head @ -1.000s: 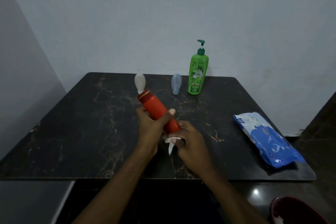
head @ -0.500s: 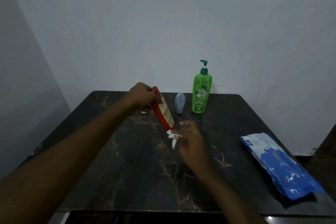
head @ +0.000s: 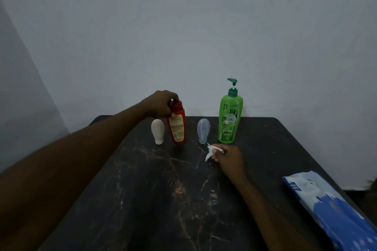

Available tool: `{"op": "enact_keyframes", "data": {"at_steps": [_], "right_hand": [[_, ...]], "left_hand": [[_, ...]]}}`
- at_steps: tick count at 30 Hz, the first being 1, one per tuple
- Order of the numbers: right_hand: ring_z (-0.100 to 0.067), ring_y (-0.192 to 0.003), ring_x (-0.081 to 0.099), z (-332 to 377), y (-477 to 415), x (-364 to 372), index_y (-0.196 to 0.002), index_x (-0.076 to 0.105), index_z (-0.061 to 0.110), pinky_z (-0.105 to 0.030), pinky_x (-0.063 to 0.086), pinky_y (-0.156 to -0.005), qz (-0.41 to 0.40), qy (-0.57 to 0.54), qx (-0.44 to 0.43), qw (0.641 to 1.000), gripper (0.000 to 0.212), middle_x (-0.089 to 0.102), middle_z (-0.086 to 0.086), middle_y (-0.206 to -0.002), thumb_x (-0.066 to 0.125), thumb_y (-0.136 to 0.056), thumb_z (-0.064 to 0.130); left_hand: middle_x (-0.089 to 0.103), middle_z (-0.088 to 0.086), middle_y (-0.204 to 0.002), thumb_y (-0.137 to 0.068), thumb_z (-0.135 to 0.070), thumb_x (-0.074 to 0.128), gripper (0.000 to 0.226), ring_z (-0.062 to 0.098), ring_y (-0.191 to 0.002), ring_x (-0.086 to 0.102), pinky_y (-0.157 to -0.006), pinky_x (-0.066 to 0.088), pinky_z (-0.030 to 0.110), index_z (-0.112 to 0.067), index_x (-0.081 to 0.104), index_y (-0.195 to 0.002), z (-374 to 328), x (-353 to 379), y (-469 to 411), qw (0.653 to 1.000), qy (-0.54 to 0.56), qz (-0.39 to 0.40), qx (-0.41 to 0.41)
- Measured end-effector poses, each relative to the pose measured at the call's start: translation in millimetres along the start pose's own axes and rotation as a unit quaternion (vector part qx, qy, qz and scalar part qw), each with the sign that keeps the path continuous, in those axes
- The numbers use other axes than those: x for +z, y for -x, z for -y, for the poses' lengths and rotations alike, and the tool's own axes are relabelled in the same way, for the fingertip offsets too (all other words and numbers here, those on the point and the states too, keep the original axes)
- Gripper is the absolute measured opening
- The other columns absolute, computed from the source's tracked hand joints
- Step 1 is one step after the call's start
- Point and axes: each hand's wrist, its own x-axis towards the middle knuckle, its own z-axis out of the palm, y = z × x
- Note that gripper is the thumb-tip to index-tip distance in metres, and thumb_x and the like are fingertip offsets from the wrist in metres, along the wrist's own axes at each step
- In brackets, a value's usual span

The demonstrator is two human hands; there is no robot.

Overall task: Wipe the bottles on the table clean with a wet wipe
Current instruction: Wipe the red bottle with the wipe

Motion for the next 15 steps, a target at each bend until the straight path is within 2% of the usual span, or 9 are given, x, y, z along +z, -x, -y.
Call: {"op": "enact_keyframes", "data": {"at_steps": [4, 7, 9, 15], "right_hand": [[-0.01, -0.073, 0.069, -9.7, -11.7, 6.2, -0.099, 0.077, 0.024, -0.042, 0.057, -0.077, -0.02, 0.009, 0.004, 1.0, 0.015, 0.074, 0.008, -0.074, 0.064, -0.091, 0.021], [-0.009, -0.077, 0.07, -22.5, -16.0, 9.6, -0.102, 0.076, 0.027, -0.043, 0.057, -0.079, -0.014, 0.016, -0.006, 1.0, 0.018, 0.074, 0.01, -0.08, 0.063, -0.09, 0.028], [-0.006, -0.078, 0.07, -27.2, -18.1, 10.2, -0.103, 0.075, 0.029, -0.044, 0.058, -0.079, -0.013, 0.017, -0.01, 1.0, 0.021, 0.075, 0.012, -0.082, 0.061, -0.088, 0.033], [-0.005, -0.077, 0.069, -29.1, -23.1, 11.1, -0.103, 0.076, 0.026, -0.042, 0.058, -0.08, -0.023, 0.009, -0.005, 1.0, 0.018, 0.074, 0.012, -0.078, 0.064, -0.09, 0.024]], "left_hand": [[0.062, 0.012, -0.13, -0.087, -0.013, 0.077, 0.053, 0.018, -0.102, 0.057, -0.083, 0.048, 0.03, -0.012, 0.056, -0.135, 8.0, 8.6, -20.9, 1.0, -0.018, 0.002, 0.012], [0.06, 0.011, -0.132, -0.088, -0.015, 0.077, 0.053, 0.022, -0.11, 0.058, -0.085, 0.047, 0.03, -0.012, 0.055, -0.136, 11.4, 16.1, -35.6, 0.999, -0.028, 0.003, 0.018], [0.059, 0.012, -0.133, -0.088, -0.014, 0.076, 0.053, 0.019, -0.107, 0.055, -0.084, 0.047, 0.03, -0.012, 0.054, -0.137, 11.7, 19.7, -43.7, 0.999, -0.027, 0.005, 0.022], [0.056, 0.014, -0.137, -0.089, -0.009, 0.075, 0.056, 0.027, -0.112, 0.058, -0.081, 0.051, 0.032, -0.011, 0.051, -0.14, 2.0, 22.7, -63.6, 0.998, -0.042, 0.033, 0.033]]}}
